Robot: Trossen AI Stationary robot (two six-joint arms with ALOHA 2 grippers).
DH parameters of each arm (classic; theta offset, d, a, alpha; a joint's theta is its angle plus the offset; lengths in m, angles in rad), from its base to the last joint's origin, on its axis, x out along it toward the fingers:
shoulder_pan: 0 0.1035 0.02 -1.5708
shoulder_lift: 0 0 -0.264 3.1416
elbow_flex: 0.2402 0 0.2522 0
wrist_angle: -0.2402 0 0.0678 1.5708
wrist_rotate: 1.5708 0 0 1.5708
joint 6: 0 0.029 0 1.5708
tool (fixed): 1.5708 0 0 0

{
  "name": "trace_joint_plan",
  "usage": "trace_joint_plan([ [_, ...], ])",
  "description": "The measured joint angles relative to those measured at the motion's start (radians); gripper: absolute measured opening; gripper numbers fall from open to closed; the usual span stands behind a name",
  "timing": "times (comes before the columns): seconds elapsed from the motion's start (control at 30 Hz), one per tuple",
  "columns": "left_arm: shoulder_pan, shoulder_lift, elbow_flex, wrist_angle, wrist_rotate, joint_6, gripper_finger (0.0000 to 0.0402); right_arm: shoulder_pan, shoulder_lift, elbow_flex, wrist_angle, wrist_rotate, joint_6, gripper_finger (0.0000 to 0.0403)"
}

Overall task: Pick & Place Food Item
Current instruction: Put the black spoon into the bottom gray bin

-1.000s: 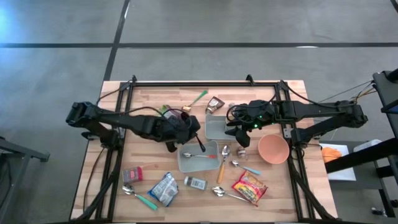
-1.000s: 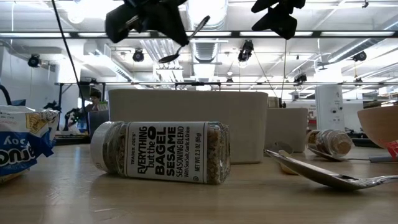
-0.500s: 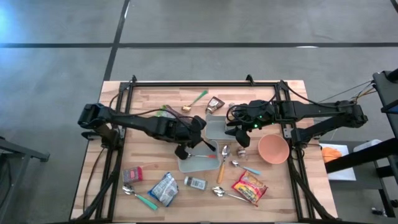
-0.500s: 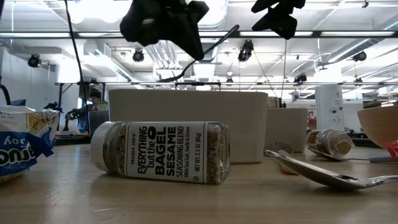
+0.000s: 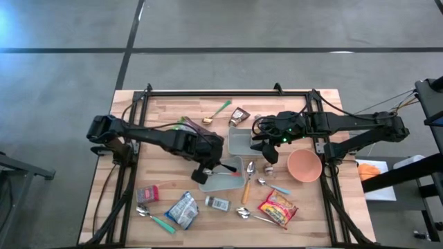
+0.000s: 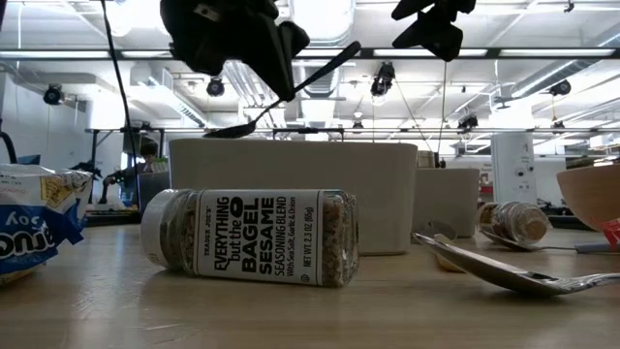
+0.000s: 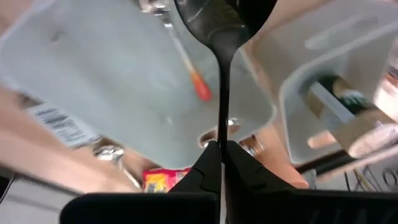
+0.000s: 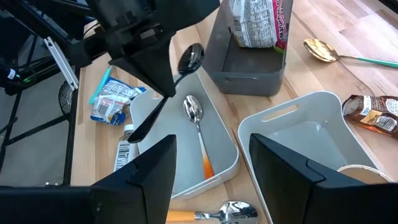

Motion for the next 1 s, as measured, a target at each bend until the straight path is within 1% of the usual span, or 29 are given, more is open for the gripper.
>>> trace_joint_plan([
  [0.2,0.002,0.006,-0.002,0.002,0.093,-0.100,0.0000,0.000,0.000,0.000,0.000,0.000,0.000,0.0200],
  [0.27,0.002,0.005,-0.004,0.012,0.108,-0.125,0.0000,0.000,0.000,0.000,0.000,0.000,0.000,0.0200],
  [0.63,0.002,0.006,-0.007,-0.002,0.111,-0.158,0.0000,0.000,0.000,0.000,0.000,0.000,0.000,0.0200],
  [0.83,0.030,0.013,-0.007,0.001,0.121,-0.131,0.0000,0.000,0.000,0.000,0.000,0.000,0.000,0.0200],
  [1.0,0.028,0.019,-0.008,0.020,0.121,-0.128,0.0000,0.000,0.000,0.000,0.000,0.000,0.000,0.0200],
])
